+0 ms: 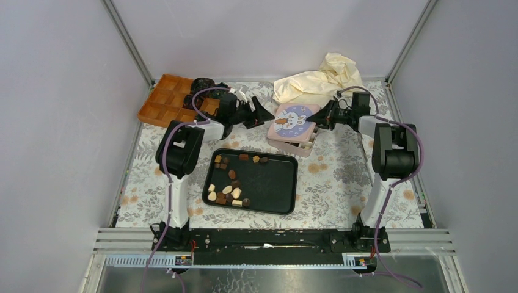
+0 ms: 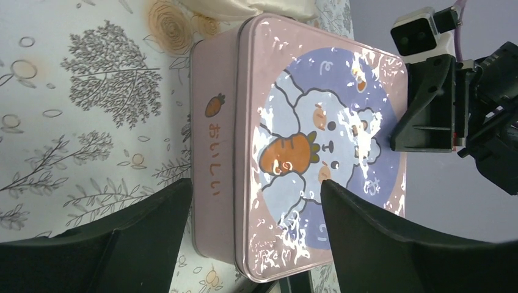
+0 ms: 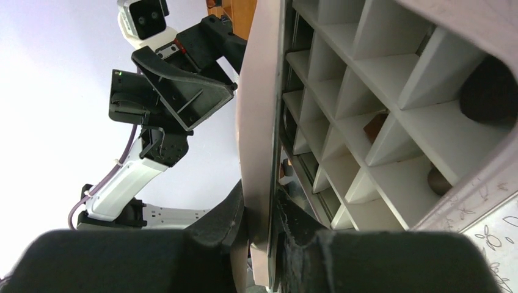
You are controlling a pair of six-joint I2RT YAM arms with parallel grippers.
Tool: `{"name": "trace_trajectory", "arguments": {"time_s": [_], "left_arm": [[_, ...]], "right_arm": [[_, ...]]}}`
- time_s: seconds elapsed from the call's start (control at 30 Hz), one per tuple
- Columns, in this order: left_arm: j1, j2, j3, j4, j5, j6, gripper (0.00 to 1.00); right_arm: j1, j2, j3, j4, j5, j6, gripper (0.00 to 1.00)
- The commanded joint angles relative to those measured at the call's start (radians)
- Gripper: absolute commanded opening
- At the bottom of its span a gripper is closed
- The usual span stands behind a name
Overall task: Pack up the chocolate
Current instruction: Adjust the box lid on the packing box, then close the box lid on the packing box.
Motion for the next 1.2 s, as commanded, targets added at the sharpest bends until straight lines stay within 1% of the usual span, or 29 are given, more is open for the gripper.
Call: {"name": "trace_trajectory", "arguments": {"time_s": [0.0,0.17,0.3,0.37,0.6,0.77,0.87,1.03,1.17], "left_arm": [[-0.019,0.028,0.050,0.019,0.027,0.023,0.84],[-0.030,0.047,0.078,0.004,0.029,0.027,0.83],[-0.036,0.061,0.098,-0.011,0.026,0.033,0.82],[-0.038,0.071,0.112,-0.023,0.030,0.035,0.81],[-0.053,0.097,0.171,-0.103,0.028,0.068,0.78],[-0.068,0.118,0.219,-0.186,0.013,0.115,0.77],[-0.077,0.125,0.236,-0.219,0.002,0.135,0.76],[-0.086,0.138,0.274,-0.285,-0.012,0.165,0.76],[-0.096,0.139,0.296,-0.332,-0.028,0.192,0.76]], "right_arm": [[-0.017,-0.044,0.009,0.026,0.026,-0.029,0.09],[-0.043,-0.020,0.001,0.039,0.030,-0.024,0.10],[-0.055,-0.014,0.001,-0.005,0.030,-0.056,0.12],[-0.058,-0.013,-0.003,-0.021,0.030,-0.079,0.14],[-0.075,-0.020,0.012,-0.133,0.044,-0.173,0.27],[-0.082,-0.026,0.028,-0.185,0.052,-0.215,0.31],[-0.082,-0.030,0.039,-0.244,0.062,-0.250,0.34],[-0.085,-0.041,0.053,-0.317,0.085,-0.318,0.34],[-0.086,-0.056,0.073,-0.391,0.117,-0.382,0.38]]}}
